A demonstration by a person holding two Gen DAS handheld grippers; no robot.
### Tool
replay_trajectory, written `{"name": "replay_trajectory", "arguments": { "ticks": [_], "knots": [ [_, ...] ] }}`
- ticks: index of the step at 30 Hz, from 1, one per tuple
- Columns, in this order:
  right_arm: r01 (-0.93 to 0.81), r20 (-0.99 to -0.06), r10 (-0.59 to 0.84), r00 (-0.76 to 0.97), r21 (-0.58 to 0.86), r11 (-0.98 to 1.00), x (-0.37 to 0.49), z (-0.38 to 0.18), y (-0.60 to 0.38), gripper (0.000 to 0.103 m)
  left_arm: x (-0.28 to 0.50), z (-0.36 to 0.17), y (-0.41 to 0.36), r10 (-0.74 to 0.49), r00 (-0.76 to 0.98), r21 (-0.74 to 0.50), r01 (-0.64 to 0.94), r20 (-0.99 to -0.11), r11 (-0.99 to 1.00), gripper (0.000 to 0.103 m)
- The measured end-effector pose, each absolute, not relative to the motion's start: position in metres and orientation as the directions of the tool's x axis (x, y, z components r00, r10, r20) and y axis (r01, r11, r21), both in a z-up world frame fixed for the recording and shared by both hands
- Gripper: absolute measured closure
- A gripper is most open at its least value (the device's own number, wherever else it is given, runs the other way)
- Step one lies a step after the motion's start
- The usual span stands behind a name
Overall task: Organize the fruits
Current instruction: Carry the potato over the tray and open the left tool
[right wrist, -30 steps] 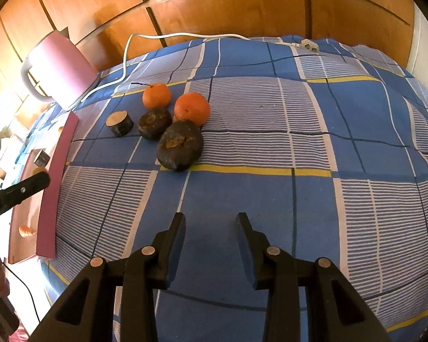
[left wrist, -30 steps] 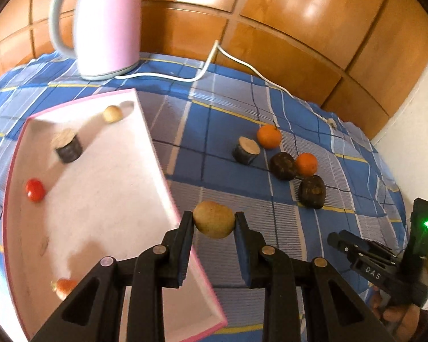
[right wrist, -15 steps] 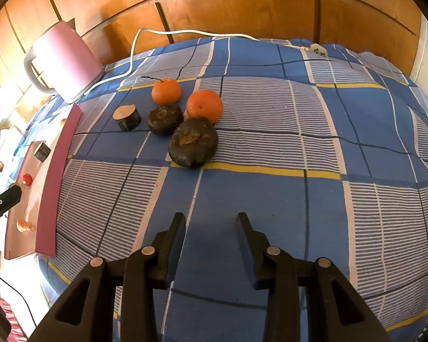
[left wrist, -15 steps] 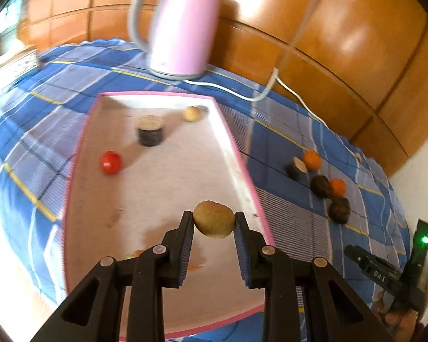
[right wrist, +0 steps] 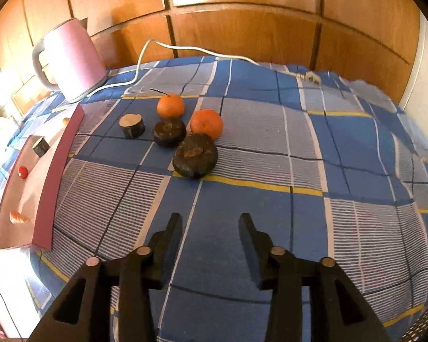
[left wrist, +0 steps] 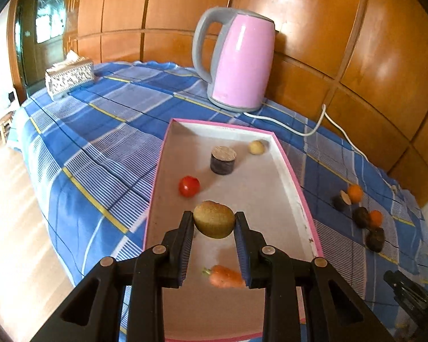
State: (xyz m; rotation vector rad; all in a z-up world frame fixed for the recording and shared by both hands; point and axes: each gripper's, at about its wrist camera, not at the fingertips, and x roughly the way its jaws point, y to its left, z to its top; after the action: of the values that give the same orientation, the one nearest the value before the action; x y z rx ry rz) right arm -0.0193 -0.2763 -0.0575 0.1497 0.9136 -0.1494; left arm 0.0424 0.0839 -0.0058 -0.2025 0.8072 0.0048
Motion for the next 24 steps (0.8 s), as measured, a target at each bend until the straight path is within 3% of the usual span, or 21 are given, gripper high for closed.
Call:
{"name": "replay_trajectory", "arguments": {
  "ticks": [8, 18, 24],
  "knots": [
    [0.229, -0.797, -0.127, 0.59, 0.015, 0.973, -0.02, -0.063, -0.27, 0.058, 0.047, -0.009, 0.074, -0.006, 0.718, -0.087, -0.077, -0.696, 0.993, 0.074],
    [0.384, -0.813, -0.234, 0.533, -0.014, 0.923, -0.025, -0.074, -0.303, 0.058, 0.067, -0.032, 0.061, -0.04, 0.665, -0.112, -0.066, -0.746, 0.991, 0.074],
    [0.4, -0.801, -0.246, 0.545, -0.009, 0.917, -0.028, -0.079, -0.308, 0.045, 0.072, -0.041, 0.058, -0.027, 0.655, -0.098, -0.072, -0.755, 0.993, 0.073]
  ]
}}
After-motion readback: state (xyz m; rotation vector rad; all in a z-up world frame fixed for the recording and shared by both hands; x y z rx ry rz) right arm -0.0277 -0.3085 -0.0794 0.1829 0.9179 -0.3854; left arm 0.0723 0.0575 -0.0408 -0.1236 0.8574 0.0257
